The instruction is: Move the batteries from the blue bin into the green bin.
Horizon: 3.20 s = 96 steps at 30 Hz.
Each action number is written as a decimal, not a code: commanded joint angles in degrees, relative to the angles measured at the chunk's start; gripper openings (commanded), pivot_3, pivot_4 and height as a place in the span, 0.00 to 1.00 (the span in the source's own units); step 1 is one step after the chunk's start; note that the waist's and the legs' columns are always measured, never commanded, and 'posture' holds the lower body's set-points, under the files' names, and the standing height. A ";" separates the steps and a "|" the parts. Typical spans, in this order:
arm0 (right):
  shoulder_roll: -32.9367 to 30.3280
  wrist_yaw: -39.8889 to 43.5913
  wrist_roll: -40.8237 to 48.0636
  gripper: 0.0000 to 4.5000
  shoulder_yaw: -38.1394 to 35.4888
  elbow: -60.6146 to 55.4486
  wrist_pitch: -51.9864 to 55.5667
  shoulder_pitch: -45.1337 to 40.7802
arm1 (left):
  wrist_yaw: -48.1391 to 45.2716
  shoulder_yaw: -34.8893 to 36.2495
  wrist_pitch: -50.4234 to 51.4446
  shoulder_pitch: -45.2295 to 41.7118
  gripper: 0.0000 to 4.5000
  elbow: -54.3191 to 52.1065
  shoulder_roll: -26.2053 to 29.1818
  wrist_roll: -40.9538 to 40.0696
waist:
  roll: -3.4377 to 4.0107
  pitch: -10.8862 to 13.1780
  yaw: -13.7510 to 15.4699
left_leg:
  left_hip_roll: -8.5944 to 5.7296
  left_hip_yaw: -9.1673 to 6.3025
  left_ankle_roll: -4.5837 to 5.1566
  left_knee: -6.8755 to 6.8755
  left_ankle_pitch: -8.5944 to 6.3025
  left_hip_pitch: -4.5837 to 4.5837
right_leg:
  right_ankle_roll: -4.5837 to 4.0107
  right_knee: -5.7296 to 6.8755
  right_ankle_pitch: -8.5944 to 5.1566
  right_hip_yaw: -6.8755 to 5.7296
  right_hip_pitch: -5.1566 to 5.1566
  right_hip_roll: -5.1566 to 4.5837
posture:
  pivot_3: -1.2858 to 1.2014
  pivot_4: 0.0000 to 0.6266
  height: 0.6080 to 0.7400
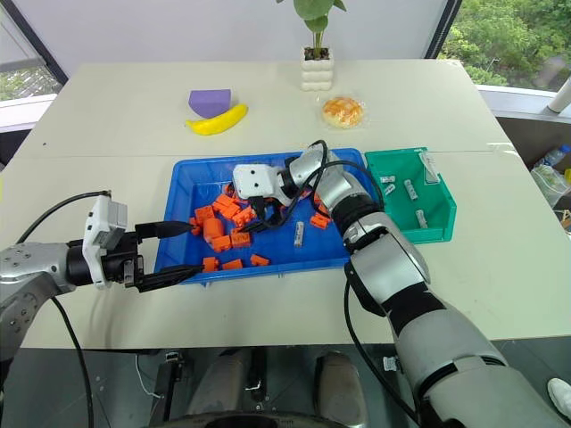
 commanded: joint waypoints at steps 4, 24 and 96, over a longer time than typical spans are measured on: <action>-7.52 2.75 6.90 1.00 -7.96 -18.52 23.52 0.98 | 1.13 0.68 -1.74 -4.06 1.00 -0.24 -1.16 -0.72 | 0.00 0.00 0.30 | -0.02 -0.01 0.00 0.02 0.00 0.00 | 0.00 -0.02 0.00 0.00 0.05 -0.04 | 0.52 0.24 1.00; -19.38 -18.09 18.93 1.00 -12.27 -90.77 88.69 34.72 | 1.58 -7.20 -8.35 -16.45 1.00 11.27 -9.88 5.32 | -0.03 -0.02 0.57 | -0.06 0.03 0.03 -0.02 -0.01 -0.01 | 0.00 -0.02 0.01 0.00 0.04 -0.09 | 0.52 0.24 1.00; -30.64 -2.63 9.81 0.02 -7.75 -50.75 46.17 16.85 | -4.80 -9.42 -8.17 -17.85 1.00 12.84 -7.24 5.40 | -0.06 -0.03 0.80 | -0.06 0.00 0.04 0.05 -0.01 -0.01 | 0.00 -0.06 0.01 -0.03 0.09 -0.06 | 0.52 0.24 1.00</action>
